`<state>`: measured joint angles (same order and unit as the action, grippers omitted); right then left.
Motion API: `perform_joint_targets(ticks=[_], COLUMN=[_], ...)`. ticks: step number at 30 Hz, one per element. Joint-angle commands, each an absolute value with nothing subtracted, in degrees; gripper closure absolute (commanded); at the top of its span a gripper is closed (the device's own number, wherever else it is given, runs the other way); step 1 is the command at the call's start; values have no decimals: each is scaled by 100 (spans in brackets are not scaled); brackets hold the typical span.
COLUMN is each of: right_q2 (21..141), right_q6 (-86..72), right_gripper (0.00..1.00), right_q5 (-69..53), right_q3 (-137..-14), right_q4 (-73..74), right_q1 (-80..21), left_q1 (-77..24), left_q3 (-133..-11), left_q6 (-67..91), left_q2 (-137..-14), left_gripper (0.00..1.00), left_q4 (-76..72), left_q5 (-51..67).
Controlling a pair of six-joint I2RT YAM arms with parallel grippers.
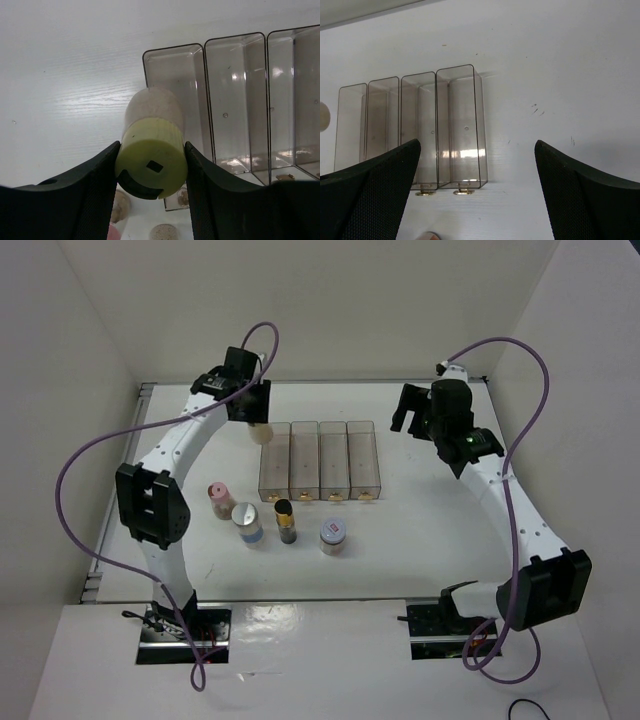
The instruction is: Organize the condiment bottles
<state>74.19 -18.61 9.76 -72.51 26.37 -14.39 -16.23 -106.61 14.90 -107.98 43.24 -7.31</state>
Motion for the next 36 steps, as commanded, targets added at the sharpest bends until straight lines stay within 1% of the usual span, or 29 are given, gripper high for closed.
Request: perform_joint_targets(ticks=[1,8,13,28,31,32,33,36], right_q2=[7497,7559,7611,7664,7612,7611,7611,7611], right_q6=[-1898,-1898,-1951,-1951,-1951,-1951,-1951,-1951], right_gripper=[1,1,1,1,1,1,1,1], right_q5=[1116,1116,1169,1169,1169,1117,1116,1116], right_q3=[-7523,-7463,-7462,-7304,-7304,-7304,-7304,-7304], right_q4=[2531,2531,2531,2531,2531,2531,2531,2531], right_q1=[-1494,-1494,-1494,-1494,-1494,-1494,-1494,-1494], left_q1=[-1740,-1942,-1995,-1995,-1995,-1995,-1995,-1995], left_q3=[-11047,-11469,-11470,-11470,-11470,-11470,-11470,-11522], left_q6=[1380,1327,1380,1441,1441,1441,1441,1494], left_q2=[-10915,-11469,-11663,-12006,-12076,-12137,-12190,-12252], left_gripper=[58,58,58,58,57,53,52,51], left_q4=[4140,4192,4192,4192,4192,4192,4192,4192], left_q5=[-650,-589,-773,-826,-826,-826,-826,-887])
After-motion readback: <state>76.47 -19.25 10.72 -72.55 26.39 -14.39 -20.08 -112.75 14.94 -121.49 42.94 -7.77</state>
